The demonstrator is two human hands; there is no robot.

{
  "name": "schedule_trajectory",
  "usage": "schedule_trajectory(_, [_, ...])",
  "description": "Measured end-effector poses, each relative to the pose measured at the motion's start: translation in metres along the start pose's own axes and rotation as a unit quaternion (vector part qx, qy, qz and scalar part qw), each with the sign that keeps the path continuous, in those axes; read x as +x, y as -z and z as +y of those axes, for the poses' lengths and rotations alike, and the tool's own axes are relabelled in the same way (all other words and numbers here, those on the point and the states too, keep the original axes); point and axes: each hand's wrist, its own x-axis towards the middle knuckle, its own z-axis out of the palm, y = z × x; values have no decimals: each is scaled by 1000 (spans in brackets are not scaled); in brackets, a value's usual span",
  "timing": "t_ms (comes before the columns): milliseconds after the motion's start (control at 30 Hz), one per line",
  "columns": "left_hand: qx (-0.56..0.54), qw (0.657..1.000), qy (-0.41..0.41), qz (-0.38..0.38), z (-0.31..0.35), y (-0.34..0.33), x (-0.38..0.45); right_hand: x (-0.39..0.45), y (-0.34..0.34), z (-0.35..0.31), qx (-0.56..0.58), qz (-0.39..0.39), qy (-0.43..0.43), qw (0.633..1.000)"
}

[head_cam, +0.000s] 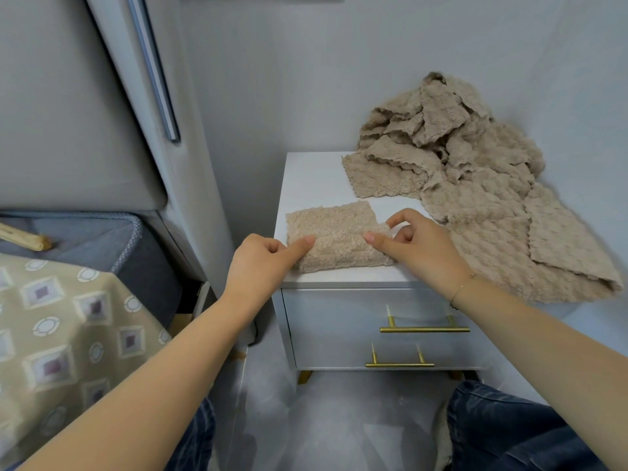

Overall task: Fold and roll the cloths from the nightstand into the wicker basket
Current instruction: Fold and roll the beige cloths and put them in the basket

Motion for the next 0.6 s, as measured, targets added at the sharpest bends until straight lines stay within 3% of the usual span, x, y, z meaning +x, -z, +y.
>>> schedule_trajectory(100, [19,999,-4,45,-9,-3,6,0,-1,2,-63,40,60,995])
schedule_trajectory(200, [46,995,-42,71,-10,-3,8,1,-1,1,-118,66,181,974])
schedule_trajectory(300, [92,979,-155,101,-6,-2,3,3,-2,0,-147,45,266,952])
schedule_trajectory(400, [154,939,-292,97,-6,0,2,4,-4,1,-190,39,337,921])
schedule_trajectory(500, [204,905,-367,63,-8,4,6,3,-3,3,-227,12,361,904])
schedule_trajectory(600, [242,893,-378,16,-17,9,10,-1,3,5,-215,-36,325,920])
